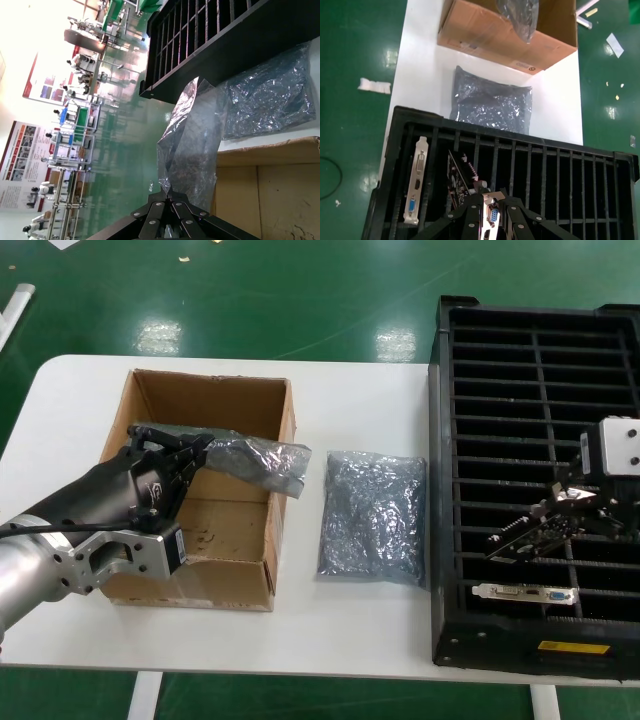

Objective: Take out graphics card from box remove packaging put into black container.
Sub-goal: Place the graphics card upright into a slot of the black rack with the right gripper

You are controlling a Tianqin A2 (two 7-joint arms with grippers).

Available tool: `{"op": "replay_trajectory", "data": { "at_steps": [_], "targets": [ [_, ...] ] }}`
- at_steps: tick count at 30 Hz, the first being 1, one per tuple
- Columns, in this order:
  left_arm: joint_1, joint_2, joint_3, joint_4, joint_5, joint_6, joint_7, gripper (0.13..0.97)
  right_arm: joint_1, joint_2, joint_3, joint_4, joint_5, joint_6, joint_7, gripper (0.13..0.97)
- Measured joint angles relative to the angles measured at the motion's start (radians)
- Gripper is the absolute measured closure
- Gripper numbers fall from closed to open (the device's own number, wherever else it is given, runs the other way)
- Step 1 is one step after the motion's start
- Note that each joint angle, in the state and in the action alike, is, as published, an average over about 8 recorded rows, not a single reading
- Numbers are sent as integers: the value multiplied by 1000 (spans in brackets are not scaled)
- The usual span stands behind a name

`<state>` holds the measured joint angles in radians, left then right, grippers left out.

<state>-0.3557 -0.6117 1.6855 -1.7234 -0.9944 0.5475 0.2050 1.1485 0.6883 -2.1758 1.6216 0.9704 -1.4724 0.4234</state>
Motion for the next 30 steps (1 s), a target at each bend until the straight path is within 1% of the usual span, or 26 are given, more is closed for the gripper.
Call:
{"op": "replay_trajectory", "data": {
  "at_steps": [8,23,30],
  "targets": [
    [0,0,0,0,0,0,0,959,-1,3,-9,8,-1,-12,-14,911],
    [0,0,0,0,0,0,0,959,-1,18,3,57,18,-40,3,911],
    [0,0,0,0,0,0,0,959,-4,16,0,57,10,-37,9,911]
  ]
}}
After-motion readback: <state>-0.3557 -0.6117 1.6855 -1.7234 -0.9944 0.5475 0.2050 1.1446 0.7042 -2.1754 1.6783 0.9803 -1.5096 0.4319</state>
